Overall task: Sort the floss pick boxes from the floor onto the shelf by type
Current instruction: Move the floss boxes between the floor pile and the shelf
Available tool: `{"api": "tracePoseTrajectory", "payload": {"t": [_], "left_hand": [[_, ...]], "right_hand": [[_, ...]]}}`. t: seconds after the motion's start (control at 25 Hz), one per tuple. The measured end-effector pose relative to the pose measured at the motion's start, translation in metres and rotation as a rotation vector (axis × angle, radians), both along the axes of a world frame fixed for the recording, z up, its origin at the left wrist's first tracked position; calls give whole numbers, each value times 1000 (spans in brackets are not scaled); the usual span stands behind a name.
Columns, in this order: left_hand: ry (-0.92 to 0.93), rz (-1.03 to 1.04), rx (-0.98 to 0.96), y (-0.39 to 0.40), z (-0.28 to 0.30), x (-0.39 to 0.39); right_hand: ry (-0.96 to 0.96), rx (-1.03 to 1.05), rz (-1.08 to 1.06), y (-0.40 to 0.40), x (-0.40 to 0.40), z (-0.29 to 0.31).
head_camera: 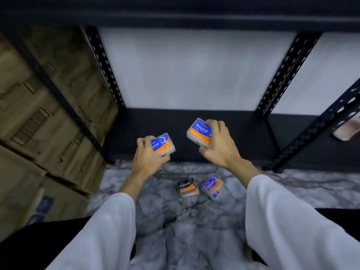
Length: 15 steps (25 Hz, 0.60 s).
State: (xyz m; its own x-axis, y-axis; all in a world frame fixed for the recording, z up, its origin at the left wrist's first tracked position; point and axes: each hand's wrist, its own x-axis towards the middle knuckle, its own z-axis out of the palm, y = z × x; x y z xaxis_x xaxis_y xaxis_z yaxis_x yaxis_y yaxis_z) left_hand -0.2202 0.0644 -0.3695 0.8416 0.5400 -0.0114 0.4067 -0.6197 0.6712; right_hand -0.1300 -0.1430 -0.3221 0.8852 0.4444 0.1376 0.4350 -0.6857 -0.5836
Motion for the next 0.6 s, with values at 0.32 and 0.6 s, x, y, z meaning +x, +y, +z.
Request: {"api": "tracePoseTrajectory", "payload": {"t": [0.32,0.6], "left_hand": [[360,129,-135,-8,-178,-4],[493,149,-205,-13,-263,-9]], "right_hand": [[335,-208,13,-2,-1,-175],[405,-310,38,1,-1,-242]]}}
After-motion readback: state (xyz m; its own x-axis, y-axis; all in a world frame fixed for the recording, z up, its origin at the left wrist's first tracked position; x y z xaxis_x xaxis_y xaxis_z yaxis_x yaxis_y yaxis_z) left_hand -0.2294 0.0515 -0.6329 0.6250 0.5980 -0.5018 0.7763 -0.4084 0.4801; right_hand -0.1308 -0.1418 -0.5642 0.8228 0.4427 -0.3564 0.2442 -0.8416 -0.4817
